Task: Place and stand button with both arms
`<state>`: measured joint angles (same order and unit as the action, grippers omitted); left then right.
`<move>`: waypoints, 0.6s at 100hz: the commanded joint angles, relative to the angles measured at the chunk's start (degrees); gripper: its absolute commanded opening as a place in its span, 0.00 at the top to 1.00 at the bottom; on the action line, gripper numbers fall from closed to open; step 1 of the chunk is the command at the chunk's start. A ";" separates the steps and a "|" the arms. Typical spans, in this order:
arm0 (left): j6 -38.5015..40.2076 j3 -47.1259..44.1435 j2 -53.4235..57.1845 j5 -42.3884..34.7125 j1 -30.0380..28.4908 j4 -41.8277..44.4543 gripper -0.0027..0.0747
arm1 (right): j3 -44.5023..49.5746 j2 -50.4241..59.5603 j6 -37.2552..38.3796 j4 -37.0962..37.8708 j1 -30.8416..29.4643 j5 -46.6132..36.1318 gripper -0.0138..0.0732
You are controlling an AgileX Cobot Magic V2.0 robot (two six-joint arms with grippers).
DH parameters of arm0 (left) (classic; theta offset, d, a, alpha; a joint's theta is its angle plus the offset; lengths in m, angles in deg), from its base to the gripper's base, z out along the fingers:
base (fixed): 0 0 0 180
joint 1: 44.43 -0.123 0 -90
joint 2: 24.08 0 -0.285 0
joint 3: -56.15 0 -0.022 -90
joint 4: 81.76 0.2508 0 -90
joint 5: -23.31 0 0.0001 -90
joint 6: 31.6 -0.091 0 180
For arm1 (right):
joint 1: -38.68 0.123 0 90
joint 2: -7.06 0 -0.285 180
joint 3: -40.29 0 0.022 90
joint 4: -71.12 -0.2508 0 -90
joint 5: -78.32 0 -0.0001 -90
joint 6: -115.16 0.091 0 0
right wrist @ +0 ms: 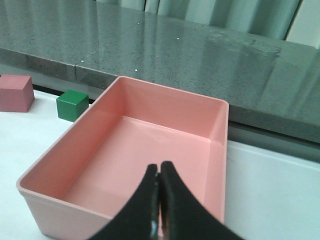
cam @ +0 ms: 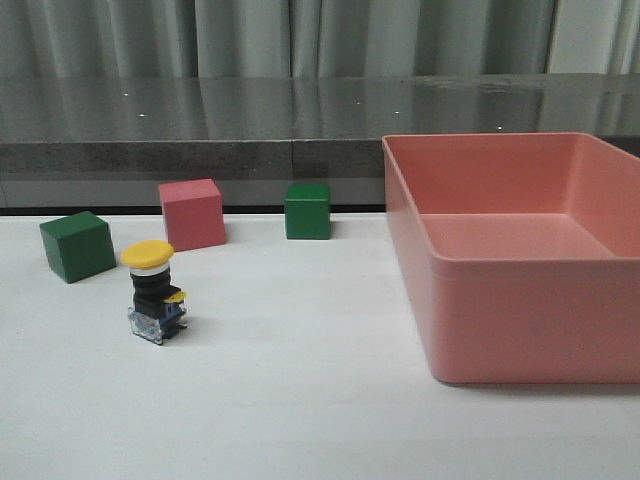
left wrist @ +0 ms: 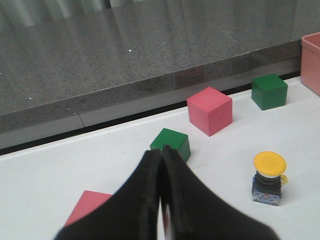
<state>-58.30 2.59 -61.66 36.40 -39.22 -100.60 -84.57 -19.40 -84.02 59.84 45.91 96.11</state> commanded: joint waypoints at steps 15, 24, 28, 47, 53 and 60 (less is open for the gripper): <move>24.20 -2.02 7.46 -5.89 0.26 23.10 0.99 | -1.49 -0.24 -0.08 -0.37 -0.19 -4.44 0.97; 26.70 -5.40 11.61 -6.35 0.26 24.80 0.99 | -1.49 -0.24 -0.08 -0.37 -0.19 -4.44 0.97; 26.70 -6.95 13.34 -6.74 0.26 24.80 0.99 | -1.49 -0.24 -0.08 -0.37 -0.19 -4.44 0.97; 26.70 -15.40 24.27 -9.58 0.26 24.57 0.99 | -1.49 -0.24 -0.08 -0.37 -0.19 -4.44 0.97; 26.70 -17.64 27.45 -9.71 0.26 24.57 0.99 | -1.49 -0.24 -0.08 -0.37 -0.19 -4.44 0.97; 26.70 -19.75 31.01 -9.84 0.26 24.32 0.99 | -1.49 -0.24 -0.08 -0.37 -0.19 -4.44 0.97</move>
<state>-32.43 -16.58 -33.77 32.41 -39.22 -76.18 -84.57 -19.40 -84.02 59.84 45.91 96.11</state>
